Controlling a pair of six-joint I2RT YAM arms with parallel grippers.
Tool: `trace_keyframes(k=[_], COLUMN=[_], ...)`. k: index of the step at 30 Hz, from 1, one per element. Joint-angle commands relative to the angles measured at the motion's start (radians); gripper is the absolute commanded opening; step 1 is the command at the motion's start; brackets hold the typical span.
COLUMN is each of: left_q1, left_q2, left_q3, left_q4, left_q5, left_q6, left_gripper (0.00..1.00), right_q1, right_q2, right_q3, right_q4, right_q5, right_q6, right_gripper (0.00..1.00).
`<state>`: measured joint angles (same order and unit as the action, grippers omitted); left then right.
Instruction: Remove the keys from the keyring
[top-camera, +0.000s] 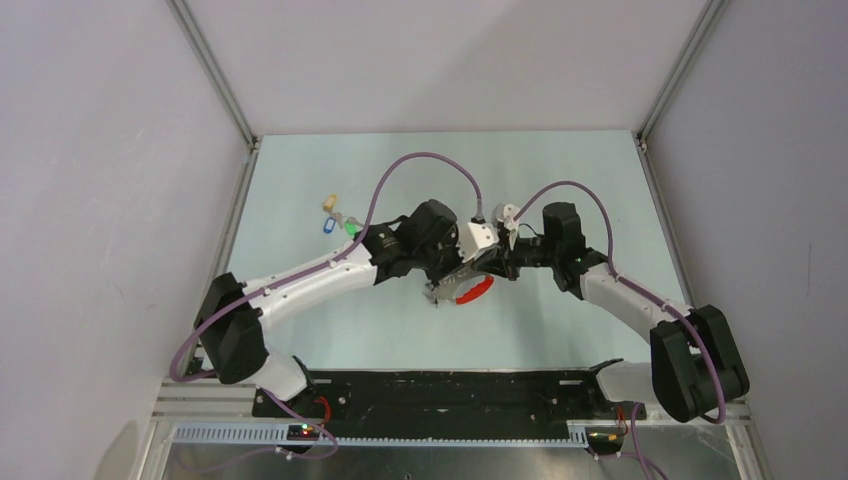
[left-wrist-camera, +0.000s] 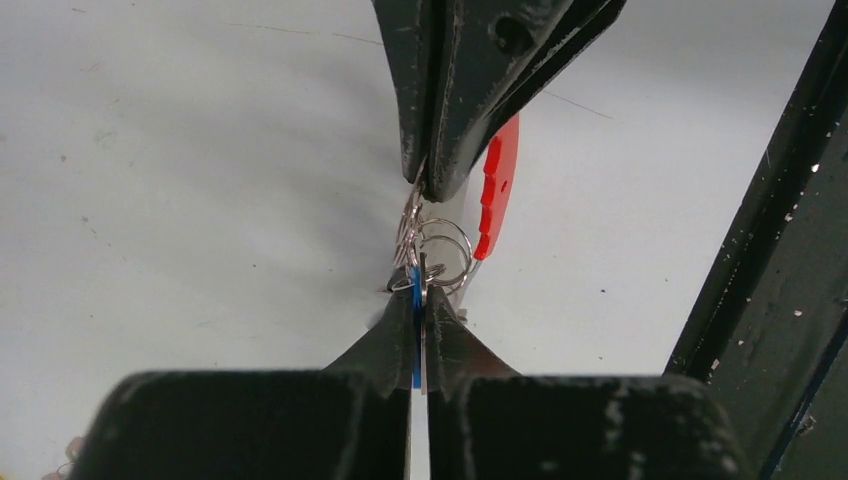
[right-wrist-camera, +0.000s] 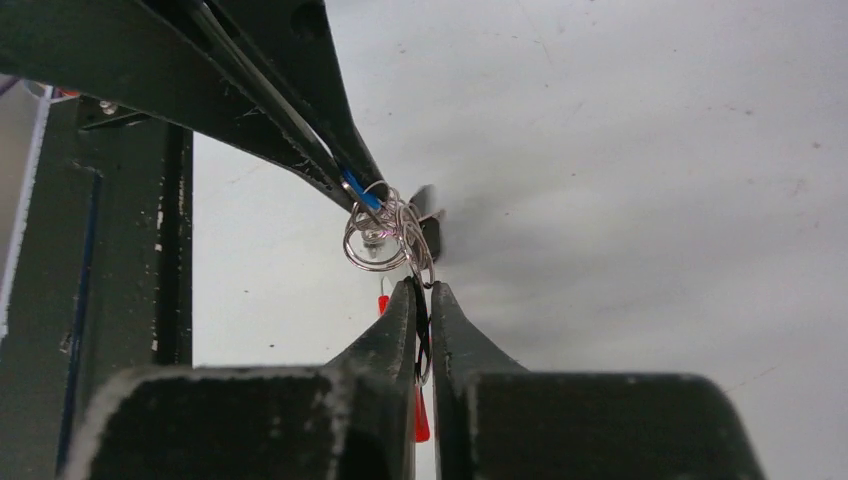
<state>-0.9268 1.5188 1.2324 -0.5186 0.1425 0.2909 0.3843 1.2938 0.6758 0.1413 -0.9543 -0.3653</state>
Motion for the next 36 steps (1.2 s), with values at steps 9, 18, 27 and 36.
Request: trace_keyframes(k=[9, 18, 27, 36], left_q1=[0.000, 0.027, 0.030, 0.034], left_q2=[-0.051, -0.038, -0.027, -0.026], left_q3=[0.020, 0.032, 0.033, 0.043], left_q4=[0.045, 0.034, 0.028, 0.028], left_q5=[-0.101, -0.117, -0.088, -0.093], left_q6=[-0.008, -0.034, -0.029, -0.017], left_gripper=[0.00, 0.00, 0.00, 0.00], right_q1=[-0.035, -0.065, -0.082, -0.065], right_q2=[-0.017, -0.027, -0.010, -0.011], right_q3=[0.022, 0.022, 0.022, 0.018], right_q4=[0.012, 0.013, 0.032, -0.021], right_q5=[-0.057, -0.060, -0.037, -0.068], right_q6=[0.098, 0.142, 0.189, 0.083], right_gripper=[0.00, 0.00, 0.00, 0.15])
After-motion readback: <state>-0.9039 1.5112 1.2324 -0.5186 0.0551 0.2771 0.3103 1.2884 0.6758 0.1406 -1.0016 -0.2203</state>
